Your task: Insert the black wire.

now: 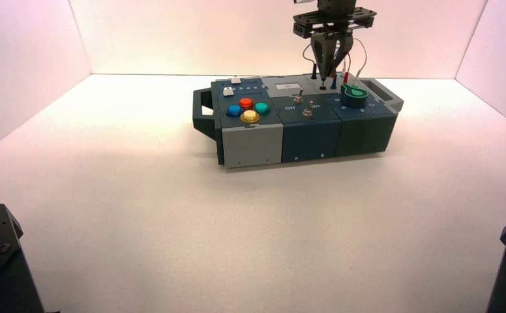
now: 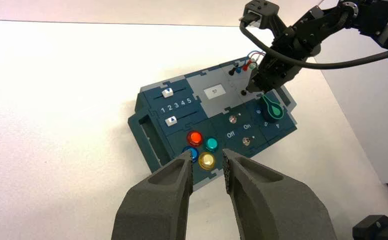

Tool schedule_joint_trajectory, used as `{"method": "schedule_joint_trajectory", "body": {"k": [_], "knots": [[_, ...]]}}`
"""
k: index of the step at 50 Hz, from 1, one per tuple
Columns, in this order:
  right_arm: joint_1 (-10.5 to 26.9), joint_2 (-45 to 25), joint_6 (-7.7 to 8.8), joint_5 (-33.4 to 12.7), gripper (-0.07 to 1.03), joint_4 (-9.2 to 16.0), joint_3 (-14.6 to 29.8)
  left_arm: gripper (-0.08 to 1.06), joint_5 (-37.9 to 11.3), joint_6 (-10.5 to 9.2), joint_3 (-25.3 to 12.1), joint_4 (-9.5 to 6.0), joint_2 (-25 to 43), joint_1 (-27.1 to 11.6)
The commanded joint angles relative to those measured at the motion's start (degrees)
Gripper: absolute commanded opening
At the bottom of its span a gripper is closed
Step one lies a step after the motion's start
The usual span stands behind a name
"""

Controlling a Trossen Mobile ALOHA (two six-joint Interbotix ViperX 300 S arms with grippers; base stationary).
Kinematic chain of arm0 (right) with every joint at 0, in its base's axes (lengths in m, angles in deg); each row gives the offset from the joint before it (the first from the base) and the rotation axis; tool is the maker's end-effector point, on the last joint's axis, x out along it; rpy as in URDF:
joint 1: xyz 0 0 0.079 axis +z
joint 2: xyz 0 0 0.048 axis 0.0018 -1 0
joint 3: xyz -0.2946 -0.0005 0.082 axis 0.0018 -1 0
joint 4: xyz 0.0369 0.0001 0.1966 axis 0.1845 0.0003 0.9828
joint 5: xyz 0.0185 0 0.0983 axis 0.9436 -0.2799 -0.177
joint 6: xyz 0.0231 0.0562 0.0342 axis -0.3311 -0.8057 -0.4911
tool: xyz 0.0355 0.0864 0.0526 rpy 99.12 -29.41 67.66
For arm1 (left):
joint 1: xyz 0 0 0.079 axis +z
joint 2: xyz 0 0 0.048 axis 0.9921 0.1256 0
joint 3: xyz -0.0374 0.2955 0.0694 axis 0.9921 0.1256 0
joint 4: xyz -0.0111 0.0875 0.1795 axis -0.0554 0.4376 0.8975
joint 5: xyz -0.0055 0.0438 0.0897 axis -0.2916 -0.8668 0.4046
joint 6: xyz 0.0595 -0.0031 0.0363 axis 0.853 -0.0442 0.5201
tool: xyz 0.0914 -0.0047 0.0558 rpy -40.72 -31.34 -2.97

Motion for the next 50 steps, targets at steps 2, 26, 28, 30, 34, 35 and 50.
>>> {"method": "schedule_joint_trajectory", "body": {"k": [2,26,28,30,34,35,50], "knots": [[1.1,3.2,0.09,-0.1,-0.02,-0.2,2.0,0.34,0.5,0.00,-1.8,0.00,-0.4,0.5],[1.0,3.1,0.09,-0.1,-0.02,-0.3,1.8,0.34,0.4,0.09,-1.3,-0.09,-0.7,0.5],[1.1,3.2,0.18,-0.1,-0.02,-0.3,1.8,0.34,0.4,0.09,-1.3,-0.09,-0.7,0.5],[1.1,3.3,0.09,-0.1,-0.02,-0.4,1.8,0.34,0.4,0.09,-1.4,-0.09,-0.7,0.5],[1.1,3.5,0.09,-0.2,-0.02,-0.4,1.7,0.34,0.4,0.09,-1.4,-0.09,-0.7,0.5],[1.1,3.6,0.09,-0.2,-0.02,-0.4,1.6,0.34,0.4,0.09,-1.4,-0.09,-0.7,0.5],[0.8,3.7,0.00,-0.2,-0.02,-1.1,1.1,0.34,0.4,0.00,-1.4,-0.09,-0.8,0.5]]}}
